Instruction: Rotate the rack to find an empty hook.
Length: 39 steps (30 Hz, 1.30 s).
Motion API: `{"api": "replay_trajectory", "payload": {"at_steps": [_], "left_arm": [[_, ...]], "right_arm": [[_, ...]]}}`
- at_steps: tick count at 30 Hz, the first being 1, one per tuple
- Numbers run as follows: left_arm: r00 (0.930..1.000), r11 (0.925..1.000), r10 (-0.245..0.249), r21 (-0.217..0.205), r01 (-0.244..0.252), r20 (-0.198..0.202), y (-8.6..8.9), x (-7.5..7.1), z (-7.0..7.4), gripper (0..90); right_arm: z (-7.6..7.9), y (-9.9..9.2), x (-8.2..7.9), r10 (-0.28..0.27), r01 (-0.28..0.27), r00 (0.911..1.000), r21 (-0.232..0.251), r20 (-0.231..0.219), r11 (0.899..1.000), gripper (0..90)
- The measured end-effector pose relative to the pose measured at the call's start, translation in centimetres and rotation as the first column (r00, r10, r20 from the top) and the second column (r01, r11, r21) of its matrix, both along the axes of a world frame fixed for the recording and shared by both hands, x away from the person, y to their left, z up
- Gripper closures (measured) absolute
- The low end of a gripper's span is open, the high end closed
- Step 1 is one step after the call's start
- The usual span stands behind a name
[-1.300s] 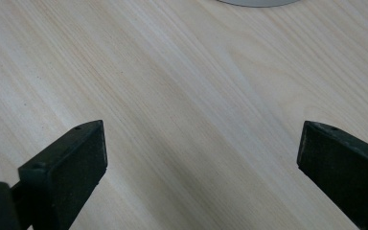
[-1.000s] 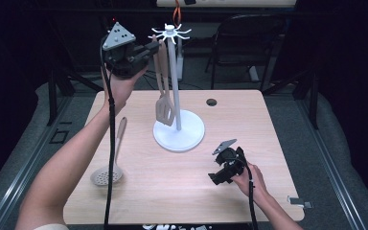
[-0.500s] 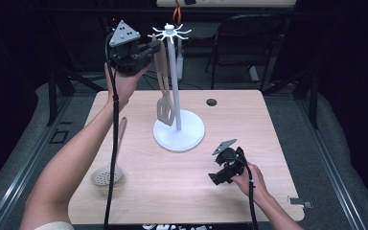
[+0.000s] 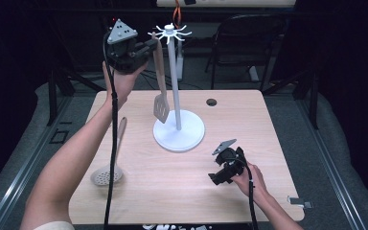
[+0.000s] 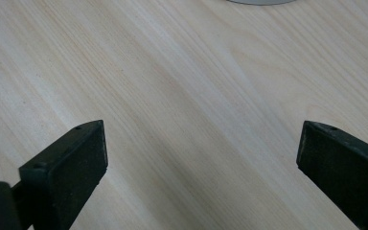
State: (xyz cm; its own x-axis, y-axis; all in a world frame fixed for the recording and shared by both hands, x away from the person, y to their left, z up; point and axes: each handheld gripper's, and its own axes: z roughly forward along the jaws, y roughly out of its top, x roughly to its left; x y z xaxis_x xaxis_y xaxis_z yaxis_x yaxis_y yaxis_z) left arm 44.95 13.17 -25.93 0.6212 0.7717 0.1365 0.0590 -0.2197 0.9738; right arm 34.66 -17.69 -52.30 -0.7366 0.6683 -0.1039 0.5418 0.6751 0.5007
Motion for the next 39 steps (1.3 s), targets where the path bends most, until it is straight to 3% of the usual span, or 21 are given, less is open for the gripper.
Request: {"api": "replay_trajectory", "payload": {"at_steps": [8,13,14,16,17,18,22,25,29,39], "left_arm": [[0.9996,0.9994,0.03,-0.016,-0.03,-0.001,0.4,0.7,-0.2,89.9],[0.9992,0.9991,0.038,-0.015,-0.039,-0.009,0.6,1.1,-0.2,89.9],[0.9992,0.9992,0.038,-0.014,-0.039,-0.01,0.6,1.2,-0.2,89.9],[0.999,0.9989,0.044,-0.012,-0.044,-0.009,0.7,1.2,-0.2,89.9],[0.999,0.9989,0.043,-0.015,-0.044,-0.009,0.7,1.3,-0.2,89.9],[0.999,0.9989,0.043,-0.017,-0.043,-0.009,0.8,1.3,-0.2,89.9],[0.9996,0.999,0.029,-0.033,-0.029,0.002,1.1,1.3,-0.4,87.5],[0.9998,0.9983,0.016,-0.055,-0.016,-0.014,1.4,0.9,-0.5,73.5],[0.9986,0.9976,0.041,-0.054,-0.043,-0.035,1.7,0.3,-1.1,53.7],[0.9955,0.9946,0.082,-0.059,-0.085,-0.047,3.5,-1.0,-2.8,28.8]], "right_arm": [[-0.1,0.1,-0.1,-0.005,0.005,1.0,0.011,0.003,1.0,3.1],[0.0,0.0,0.0,0.004,-0.004,1.0,-0.01,-0.005,1.0,3.1],[-0.2,0.1,0.0,-0.006,0.006,1.0,0.012,0.0,1.0,3.1],[-0.2,0.1,-0.1,-0.005,0.005,1.0,0.013,-0.001,1.0,3.1],[0.0,0.1,0.0,0.007,-0.007,1.0,-0.011,-0.006,1.0,3.1],[-0.2,0.1,-0.1,-0.005,0.005,1.0,0.013,-0.001,1.0,3.1],[0.0,0.0,0.0,0.005,-0.005,1.0,-0.004,-0.003,1.0,3.1],[0.1,-0.1,0.0,0.007,-0.007,1.0,0.0,0.001,1.0,3.1],[0.1,-0.1,0.0,0.013,-0.013,0.9999,-0.006,-0.008,1.0,3.1],[0.1,0.1,0.0,0.014,-0.014,0.9999,-0.011,-0.007,1.0,3.1]]}}
